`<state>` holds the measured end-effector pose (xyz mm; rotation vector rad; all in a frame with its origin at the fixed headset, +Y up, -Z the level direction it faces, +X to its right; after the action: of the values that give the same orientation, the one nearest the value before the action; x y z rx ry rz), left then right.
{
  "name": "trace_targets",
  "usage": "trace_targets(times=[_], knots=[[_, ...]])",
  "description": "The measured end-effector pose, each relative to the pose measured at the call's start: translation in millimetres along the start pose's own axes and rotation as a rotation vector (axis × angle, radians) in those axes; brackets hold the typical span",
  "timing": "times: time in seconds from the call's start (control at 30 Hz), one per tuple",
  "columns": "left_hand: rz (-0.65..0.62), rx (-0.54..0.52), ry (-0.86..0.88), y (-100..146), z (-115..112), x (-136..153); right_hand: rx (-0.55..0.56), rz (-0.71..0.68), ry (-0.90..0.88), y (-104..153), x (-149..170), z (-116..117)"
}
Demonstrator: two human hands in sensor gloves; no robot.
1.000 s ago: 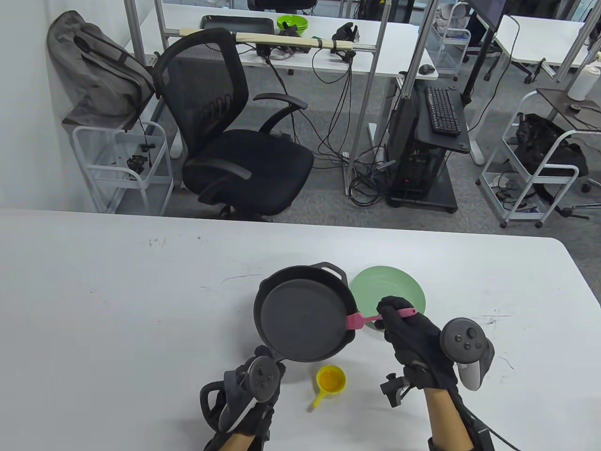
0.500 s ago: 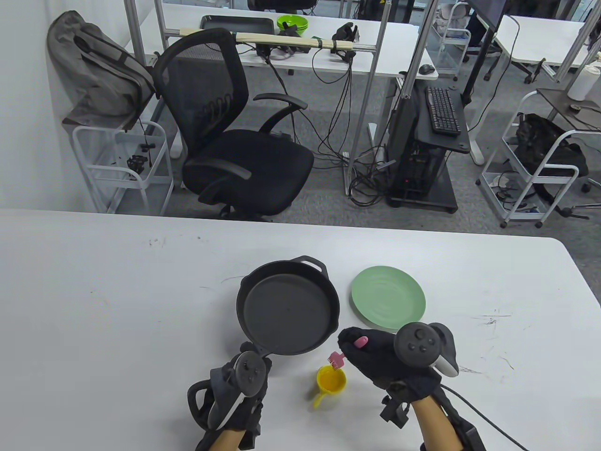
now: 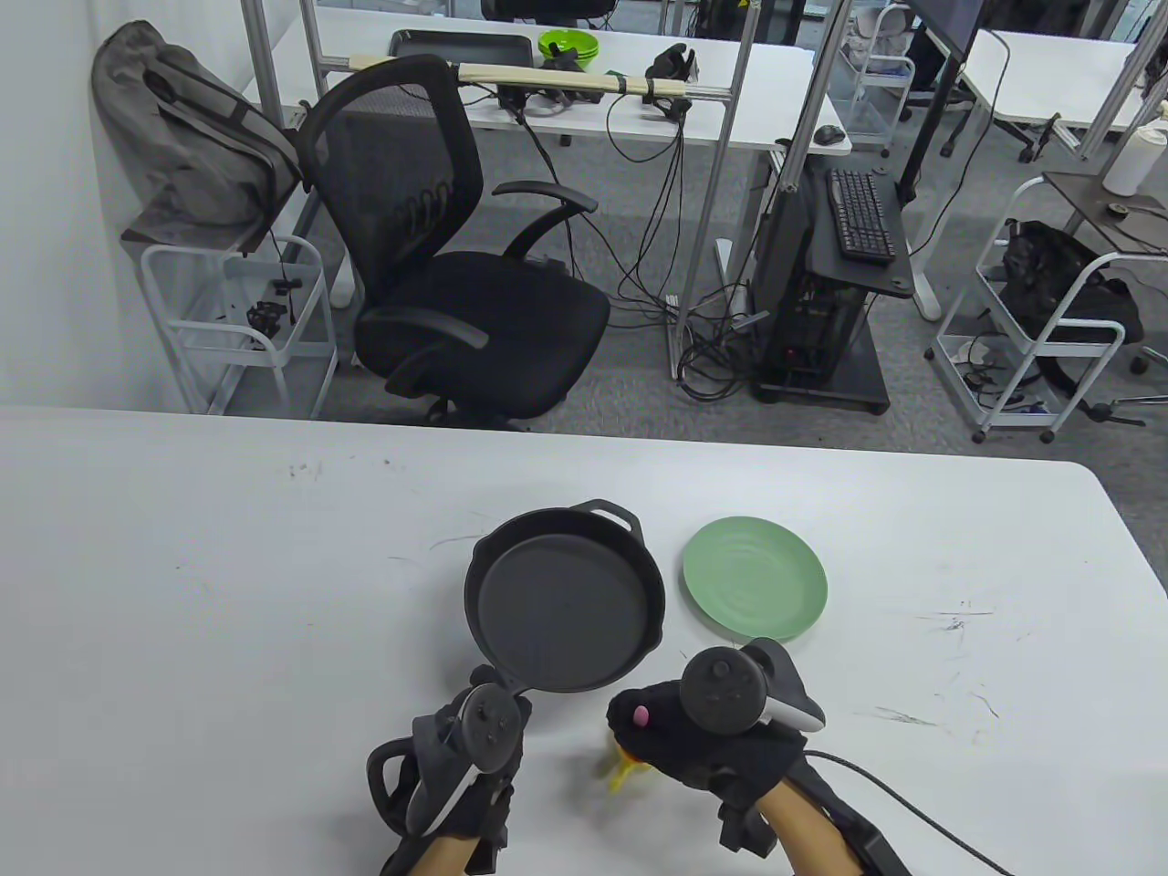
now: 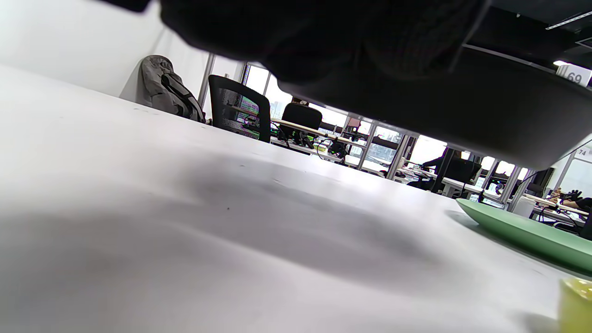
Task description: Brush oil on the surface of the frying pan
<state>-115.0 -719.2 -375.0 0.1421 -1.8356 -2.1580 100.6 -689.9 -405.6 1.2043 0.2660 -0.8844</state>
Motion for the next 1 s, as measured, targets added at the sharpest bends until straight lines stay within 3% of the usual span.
trace_targets(times=[0.27,0.57,0.87,1.0], knots=[[-0.002,-0.001,-0.001,0.2,-0.1,-0.4,0.149,-0.001,-0.026,16.8,5.5,-32.2],[-0.007,0.000,-0.007,0.6,0.1,-1.5,0.127,0.089,-0.004,19.0,29.3,-34.3],[-0.011,0.003,-0.009,1.3,-0.7,-3.2,0.164,0.053,-0.101,23.0,28.8,-41.3],[-0.016,0.006,-0.006,1.5,-1.4,-4.5,0.147,0.111,-0.014,23.4,34.4,-40.4]])
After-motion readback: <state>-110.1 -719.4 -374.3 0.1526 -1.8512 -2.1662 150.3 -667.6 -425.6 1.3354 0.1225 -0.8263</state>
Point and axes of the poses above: the tracker on the back of each hand, its own x axis roughly to the little-finger side, its own y axis roughly from the fingertips to the wrist, z = x × y, the point moved 5 cm from there along -y, roughly from the wrist to the fingertips, and after that the axes turned 1 degree about -x, right-handed, at the moved point
